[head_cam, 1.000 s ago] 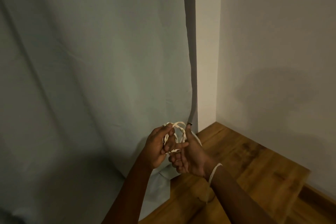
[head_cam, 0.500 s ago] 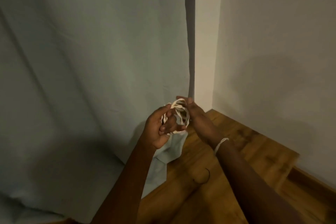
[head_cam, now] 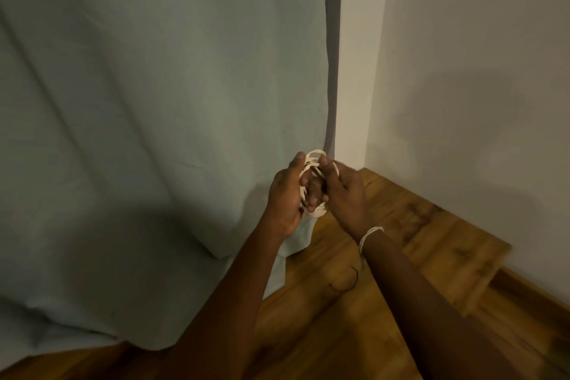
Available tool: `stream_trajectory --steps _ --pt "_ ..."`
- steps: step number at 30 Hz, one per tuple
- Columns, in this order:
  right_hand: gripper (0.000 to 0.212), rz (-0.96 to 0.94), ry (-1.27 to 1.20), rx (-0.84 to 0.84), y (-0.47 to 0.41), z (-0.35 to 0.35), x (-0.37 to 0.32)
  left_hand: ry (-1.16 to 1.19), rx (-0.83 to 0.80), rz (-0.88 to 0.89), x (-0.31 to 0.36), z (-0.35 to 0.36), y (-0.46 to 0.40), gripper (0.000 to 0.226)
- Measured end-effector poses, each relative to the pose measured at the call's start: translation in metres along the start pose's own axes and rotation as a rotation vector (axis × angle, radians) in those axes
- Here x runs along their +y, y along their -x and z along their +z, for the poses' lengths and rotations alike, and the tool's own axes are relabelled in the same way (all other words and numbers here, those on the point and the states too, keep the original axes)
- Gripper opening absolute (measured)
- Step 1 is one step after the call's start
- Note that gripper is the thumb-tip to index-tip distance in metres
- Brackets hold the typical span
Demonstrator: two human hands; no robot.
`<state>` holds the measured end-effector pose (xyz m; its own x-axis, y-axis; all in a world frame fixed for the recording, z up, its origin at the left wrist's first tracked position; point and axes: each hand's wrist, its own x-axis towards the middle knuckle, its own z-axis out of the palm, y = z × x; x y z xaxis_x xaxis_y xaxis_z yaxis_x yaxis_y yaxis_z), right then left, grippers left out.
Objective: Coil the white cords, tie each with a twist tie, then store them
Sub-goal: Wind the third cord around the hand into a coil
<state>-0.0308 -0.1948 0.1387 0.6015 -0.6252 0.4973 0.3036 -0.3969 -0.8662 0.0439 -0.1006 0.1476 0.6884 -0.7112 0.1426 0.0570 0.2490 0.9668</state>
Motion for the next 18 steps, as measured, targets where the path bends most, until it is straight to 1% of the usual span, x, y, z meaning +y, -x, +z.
stream_trajectory --steps 1,2,3,5,7,10,12,13,14,16,17,18 --pt "0.041 -0.009 0.018 0.01 -0.003 -0.004 0.003 -0.105 0.062 0.006 0.0 0.004 0.0 0.06" --pt "0.04 -0.021 0.043 0.016 -0.007 -0.007 0.006 -0.163 0.085 -0.004 -0.001 0.006 -0.003 0.059" --pt "0.038 -0.033 0.067 0.018 -0.011 -0.011 0.009 -0.158 0.066 -0.032 0.0 0.009 -0.005 0.056" --pt "0.036 -0.033 0.11 0.019 -0.017 -0.019 0.017 -0.028 -0.049 -0.149 0.001 0.013 -0.012 0.051" --pt "0.035 -0.015 0.101 0.003 -0.019 -0.03 0.024 0.133 -0.141 -0.275 0.003 0.02 -0.015 0.046" --pt "0.034 -0.037 0.142 -0.049 -0.022 -0.042 0.03 0.284 -0.185 -0.359 0.004 0.025 -0.02 0.041" --pt "0.027 -0.064 0.257 -0.114 -0.024 -0.05 0.033 0.342 -0.224 -0.441 0.003 0.023 -0.024 0.046" --pt "0.023 -0.074 0.317 -0.15 -0.024 -0.053 0.033 0.307 -0.25 -0.459 0.002 0.022 -0.026 0.051" --pt "0.021 -0.074 0.365 -0.177 -0.025 -0.056 0.036 0.207 -0.26 -0.43 -0.002 0.022 -0.029 0.053" --pt "0.022 -0.083 0.414 -0.193 -0.027 -0.061 0.041 -0.055 -0.204 -0.315 -0.013 0.025 -0.033 0.048" --pt "0.023 -0.088 0.425 -0.191 -0.028 -0.063 0.045 -0.122 -0.172 -0.274 -0.018 0.027 -0.034 0.047" --pt "0.024 -0.096 0.431 -0.189 -0.028 -0.065 0.049 -0.138 -0.151 -0.252 -0.023 0.029 -0.033 0.046"
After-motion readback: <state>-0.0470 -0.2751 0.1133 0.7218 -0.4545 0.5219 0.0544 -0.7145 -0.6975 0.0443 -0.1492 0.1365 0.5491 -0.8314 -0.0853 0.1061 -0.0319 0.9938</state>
